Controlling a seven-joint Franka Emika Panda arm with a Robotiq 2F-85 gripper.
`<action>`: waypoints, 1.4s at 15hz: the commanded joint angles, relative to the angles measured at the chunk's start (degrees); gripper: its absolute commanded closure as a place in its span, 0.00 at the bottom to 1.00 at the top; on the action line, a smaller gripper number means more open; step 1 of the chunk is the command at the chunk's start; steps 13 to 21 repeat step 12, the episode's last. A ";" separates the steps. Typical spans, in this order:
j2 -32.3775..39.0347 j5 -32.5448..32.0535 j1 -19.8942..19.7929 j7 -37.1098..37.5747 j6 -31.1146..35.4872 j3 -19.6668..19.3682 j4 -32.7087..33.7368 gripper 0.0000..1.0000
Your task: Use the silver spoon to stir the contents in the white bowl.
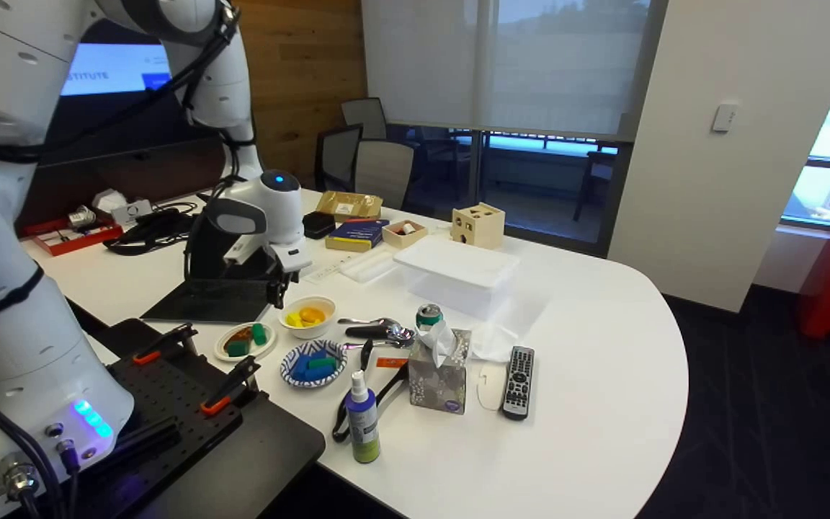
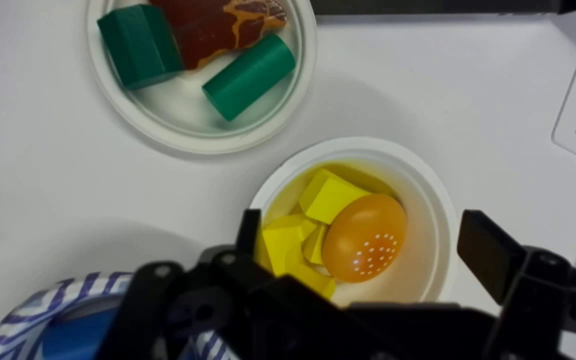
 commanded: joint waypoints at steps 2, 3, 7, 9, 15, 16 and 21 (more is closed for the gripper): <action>-17.39 -15.45 18.82 17.37 -14.02 -18.12 -7.27 0.00; -20.49 -21.30 22.88 21.78 -17.61 -22.74 -7.92 0.00; -25.74 -43.22 35.09 34.67 -28.76 -38.14 -3.34 0.00; -28.13 -51.30 32.46 38.62 -33.83 -36.31 -0.37 0.00; -29.96 -53.71 30.22 38.37 -38.17 -34.00 2.88 0.00; -29.96 -53.71 30.22 38.37 -38.17 -34.00 2.88 0.00; -29.96 -53.71 30.22 38.37 -38.17 -34.00 2.88 0.00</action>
